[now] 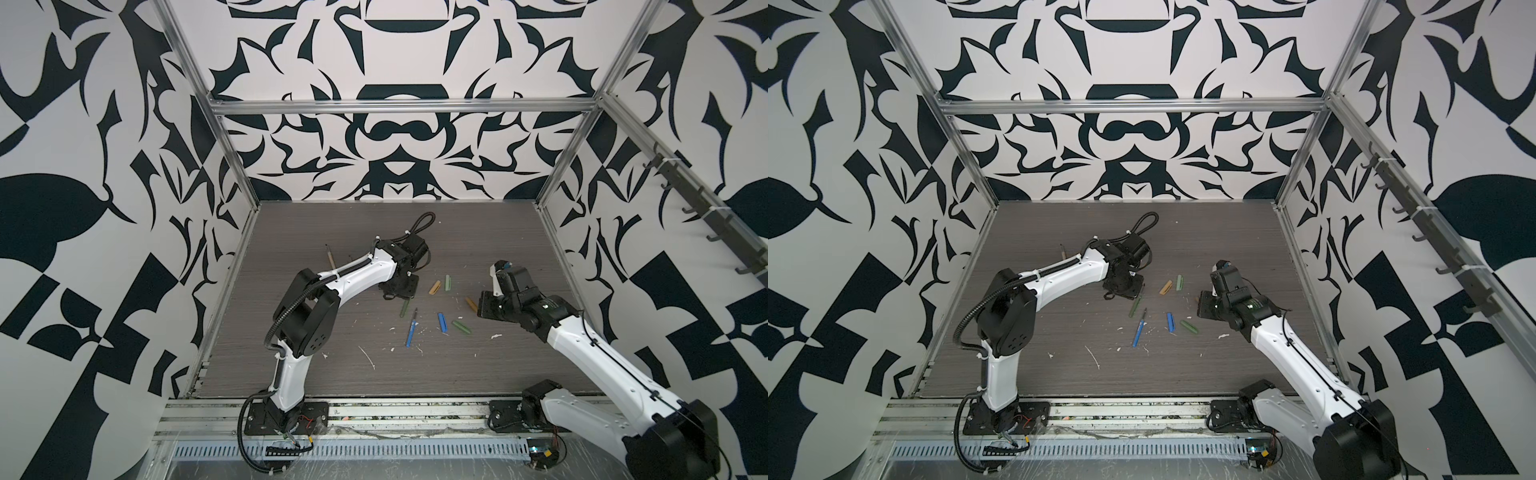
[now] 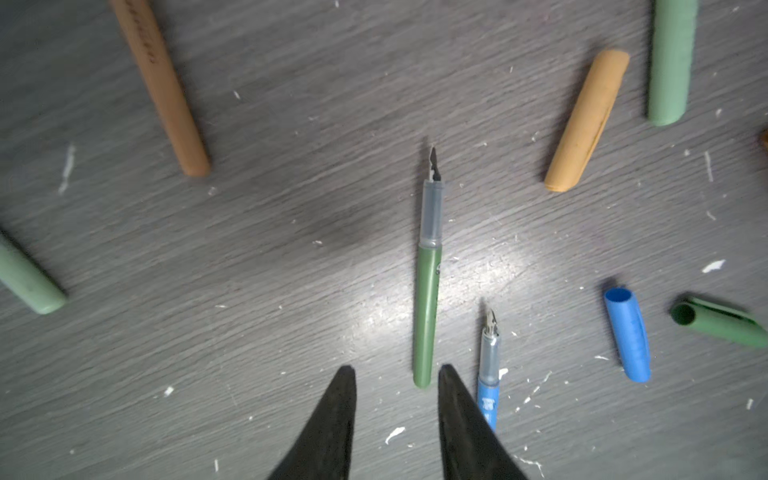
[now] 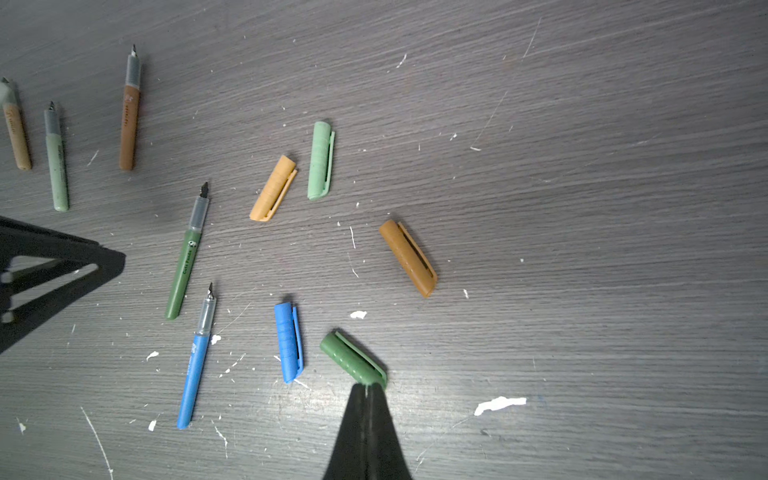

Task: Insert the pens into the pen caps
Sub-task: 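Reach the left gripper to the dark green pen while the right moves over caps, then close the left gripper on the dark green pen and lift it upright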

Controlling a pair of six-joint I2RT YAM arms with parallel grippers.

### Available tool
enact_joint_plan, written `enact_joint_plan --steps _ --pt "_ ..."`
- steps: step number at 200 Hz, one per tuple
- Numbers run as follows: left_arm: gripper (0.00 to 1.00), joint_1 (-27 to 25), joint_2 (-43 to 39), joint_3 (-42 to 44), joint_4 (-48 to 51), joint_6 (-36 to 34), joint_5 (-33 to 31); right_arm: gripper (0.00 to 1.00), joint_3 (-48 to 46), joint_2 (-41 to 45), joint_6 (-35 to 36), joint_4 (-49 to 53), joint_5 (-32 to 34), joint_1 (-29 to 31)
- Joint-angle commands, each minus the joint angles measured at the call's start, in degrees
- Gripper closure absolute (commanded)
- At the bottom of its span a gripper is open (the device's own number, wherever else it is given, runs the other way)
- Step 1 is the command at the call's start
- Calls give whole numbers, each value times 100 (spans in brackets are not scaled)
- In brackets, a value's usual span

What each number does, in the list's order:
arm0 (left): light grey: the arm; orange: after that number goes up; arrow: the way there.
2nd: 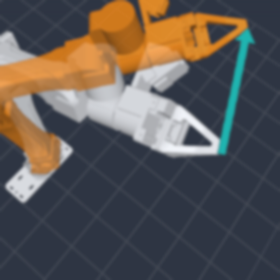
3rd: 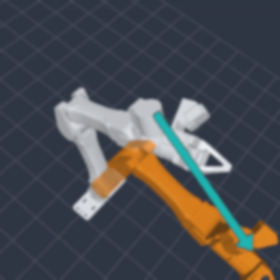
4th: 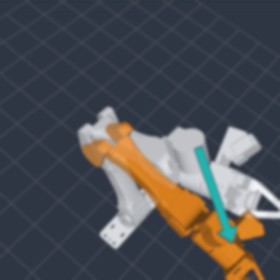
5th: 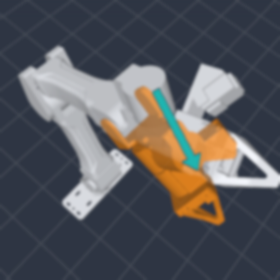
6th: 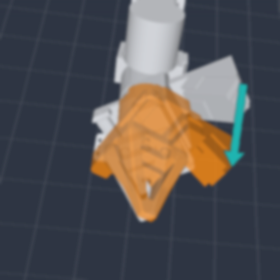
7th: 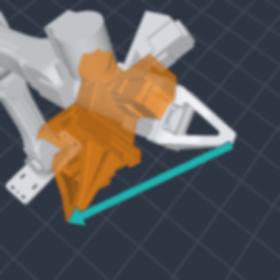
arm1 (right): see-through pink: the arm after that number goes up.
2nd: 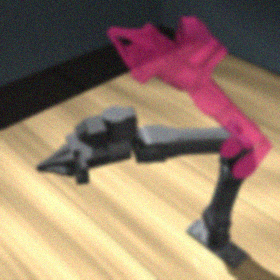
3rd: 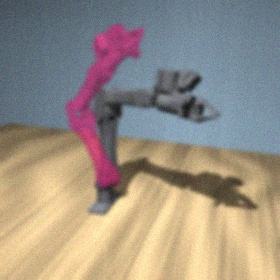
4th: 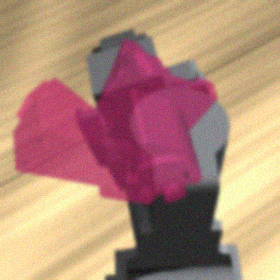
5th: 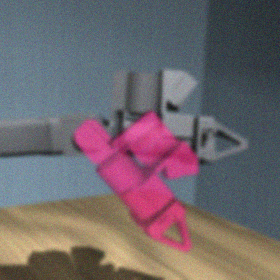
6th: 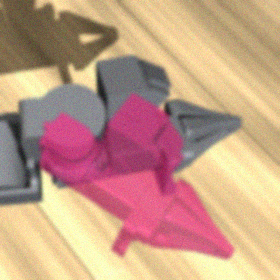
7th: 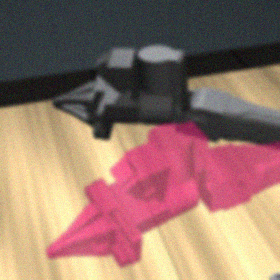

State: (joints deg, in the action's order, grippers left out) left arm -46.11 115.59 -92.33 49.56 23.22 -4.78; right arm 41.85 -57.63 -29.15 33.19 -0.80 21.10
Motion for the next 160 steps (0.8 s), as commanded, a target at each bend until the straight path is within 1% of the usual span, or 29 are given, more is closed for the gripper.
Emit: enact_joint_plan --steps 1,15,33,70,136,160 --pt "67 -100 232 -154 546 -73 240 100 -25 144 76 -58 62 27" --pt "70 -140 335 -171 570 -90 331 100 -36 142 72 -76 46 30" --pt "74 -170 440 -199 614 -106 302 100 -30 119 75 -91 12 26" --pt "78 -179 567 -188 591 -103 337 100 -10 102 59 -100 -8 26" --pt "80 -188 803 -242 594 -119 157 100 7 139 32 -74 -17 31" --pt "83 -189 869 -198 576 -111 74 100 17 155 31 -52 -17 27"
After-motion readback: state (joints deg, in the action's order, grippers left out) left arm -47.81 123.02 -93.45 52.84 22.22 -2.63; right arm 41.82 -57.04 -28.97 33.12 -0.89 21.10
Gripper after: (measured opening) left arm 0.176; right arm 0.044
